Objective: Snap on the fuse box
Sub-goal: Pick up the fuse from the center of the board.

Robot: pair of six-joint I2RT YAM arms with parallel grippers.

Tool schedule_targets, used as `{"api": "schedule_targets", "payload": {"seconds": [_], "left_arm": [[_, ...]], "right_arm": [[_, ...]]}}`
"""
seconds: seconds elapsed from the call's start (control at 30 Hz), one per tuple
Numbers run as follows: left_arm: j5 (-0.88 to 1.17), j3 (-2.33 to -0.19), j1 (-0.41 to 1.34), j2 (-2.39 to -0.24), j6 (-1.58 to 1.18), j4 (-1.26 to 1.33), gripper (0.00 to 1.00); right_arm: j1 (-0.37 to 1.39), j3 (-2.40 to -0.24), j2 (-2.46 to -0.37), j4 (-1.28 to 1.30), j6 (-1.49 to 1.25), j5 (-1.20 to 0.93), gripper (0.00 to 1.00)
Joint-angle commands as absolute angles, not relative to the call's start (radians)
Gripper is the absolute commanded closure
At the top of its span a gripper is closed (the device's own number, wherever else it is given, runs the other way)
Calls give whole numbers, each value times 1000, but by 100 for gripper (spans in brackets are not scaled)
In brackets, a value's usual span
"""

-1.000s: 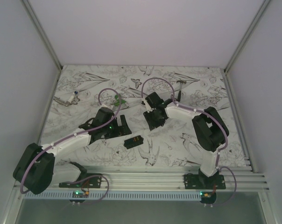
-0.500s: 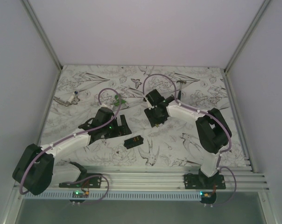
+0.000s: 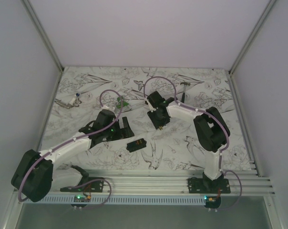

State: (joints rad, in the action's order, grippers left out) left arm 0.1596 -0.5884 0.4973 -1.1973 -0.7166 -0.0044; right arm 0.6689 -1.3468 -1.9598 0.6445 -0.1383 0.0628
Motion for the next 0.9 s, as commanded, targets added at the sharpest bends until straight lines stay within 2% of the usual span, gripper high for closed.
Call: {"api": "schedule_targets", "payload": {"seconds": [0.0, 0.57, 0.87], "left_arm": [[162, -590, 489, -1189, -700, -38, 0], [190, -603, 489, -1197, -695, -38, 0], [216, -634, 522, -1177, -675, -5, 1]], "right_arm": [[661, -1384, -1978, 655, -117, 77, 55], [662, -1365, -1984, 674, -128, 91, 70], [663, -1322, -1873, 630, -186, 35, 72]]}}
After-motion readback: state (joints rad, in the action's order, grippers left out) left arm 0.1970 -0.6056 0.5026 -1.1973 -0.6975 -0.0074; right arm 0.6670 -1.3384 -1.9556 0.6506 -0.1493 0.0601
